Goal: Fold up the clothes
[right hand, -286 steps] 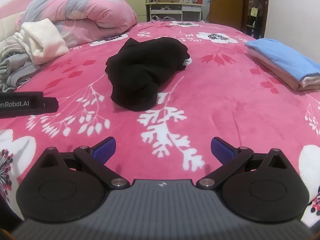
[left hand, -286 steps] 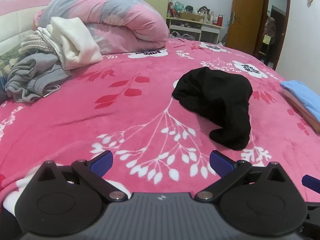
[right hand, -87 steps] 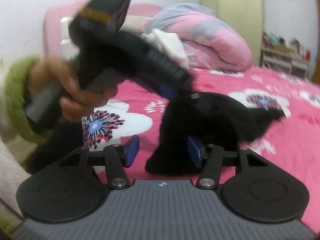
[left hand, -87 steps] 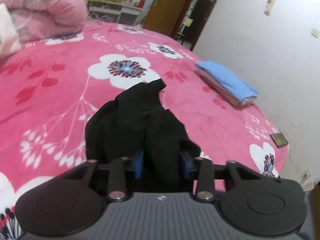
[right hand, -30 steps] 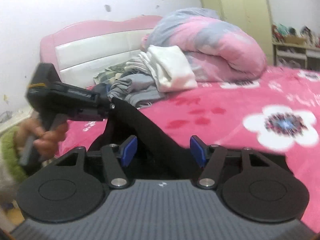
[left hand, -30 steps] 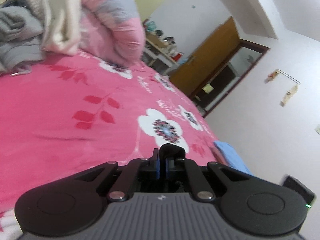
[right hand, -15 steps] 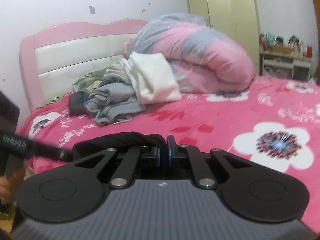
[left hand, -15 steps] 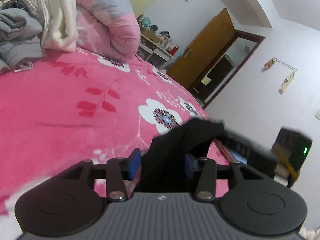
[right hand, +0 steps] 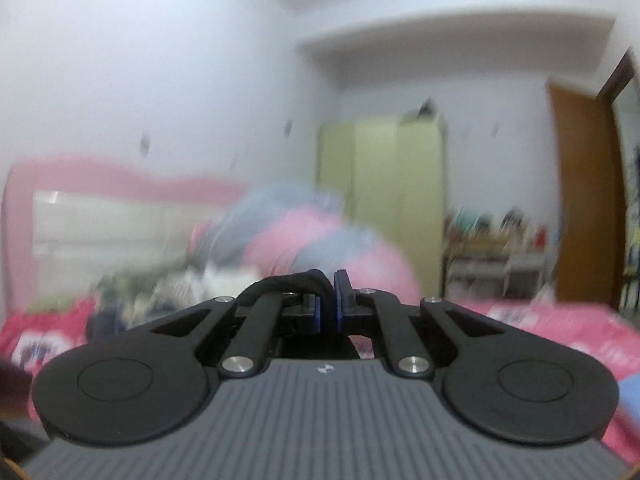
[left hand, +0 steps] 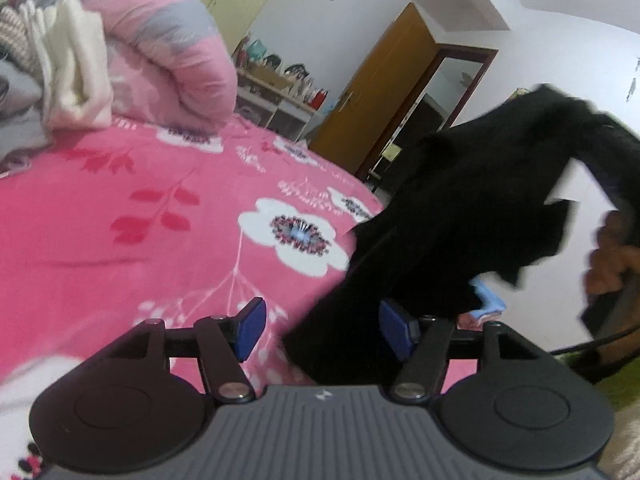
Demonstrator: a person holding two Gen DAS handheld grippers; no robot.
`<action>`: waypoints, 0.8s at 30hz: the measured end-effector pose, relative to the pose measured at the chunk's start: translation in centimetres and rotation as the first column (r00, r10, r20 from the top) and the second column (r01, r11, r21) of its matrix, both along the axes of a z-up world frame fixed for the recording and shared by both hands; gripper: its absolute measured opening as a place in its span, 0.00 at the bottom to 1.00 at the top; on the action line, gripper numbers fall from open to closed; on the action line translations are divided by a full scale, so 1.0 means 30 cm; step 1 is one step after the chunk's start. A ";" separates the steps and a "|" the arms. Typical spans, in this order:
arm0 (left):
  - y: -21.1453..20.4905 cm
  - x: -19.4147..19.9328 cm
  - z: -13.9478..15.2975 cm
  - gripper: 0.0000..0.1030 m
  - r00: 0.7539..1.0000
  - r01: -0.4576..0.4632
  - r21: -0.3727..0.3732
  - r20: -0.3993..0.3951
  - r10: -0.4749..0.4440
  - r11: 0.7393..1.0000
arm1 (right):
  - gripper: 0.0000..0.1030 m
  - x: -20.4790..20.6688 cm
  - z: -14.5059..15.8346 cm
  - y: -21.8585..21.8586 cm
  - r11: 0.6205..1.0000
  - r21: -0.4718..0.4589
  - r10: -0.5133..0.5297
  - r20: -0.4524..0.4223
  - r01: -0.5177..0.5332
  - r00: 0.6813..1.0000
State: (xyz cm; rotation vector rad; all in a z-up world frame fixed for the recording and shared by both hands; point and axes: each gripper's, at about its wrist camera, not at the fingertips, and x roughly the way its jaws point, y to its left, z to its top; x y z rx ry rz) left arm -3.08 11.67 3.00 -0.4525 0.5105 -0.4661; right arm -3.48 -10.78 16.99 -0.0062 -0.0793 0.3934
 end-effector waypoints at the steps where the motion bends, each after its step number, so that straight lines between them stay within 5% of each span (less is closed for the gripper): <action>1: -0.008 0.004 0.007 0.63 1.000 0.005 -0.008 0.005 -0.005 1.000 | 0.05 -0.025 0.023 -0.022 1.000 -0.002 -0.010 0.021 0.010 1.000; 11: -0.170 -0.038 0.036 0.72 0.984 0.168 0.003 0.066 -0.168 0.986 | 0.05 -0.056 0.055 -0.090 0.974 -0.146 -0.170 0.023 0.171 0.985; 24: -0.372 -0.092 0.011 0.83 0.956 0.268 0.104 0.093 -0.277 0.958 | 0.05 -0.117 0.085 -0.087 0.979 -0.121 -0.167 -0.011 0.164 0.986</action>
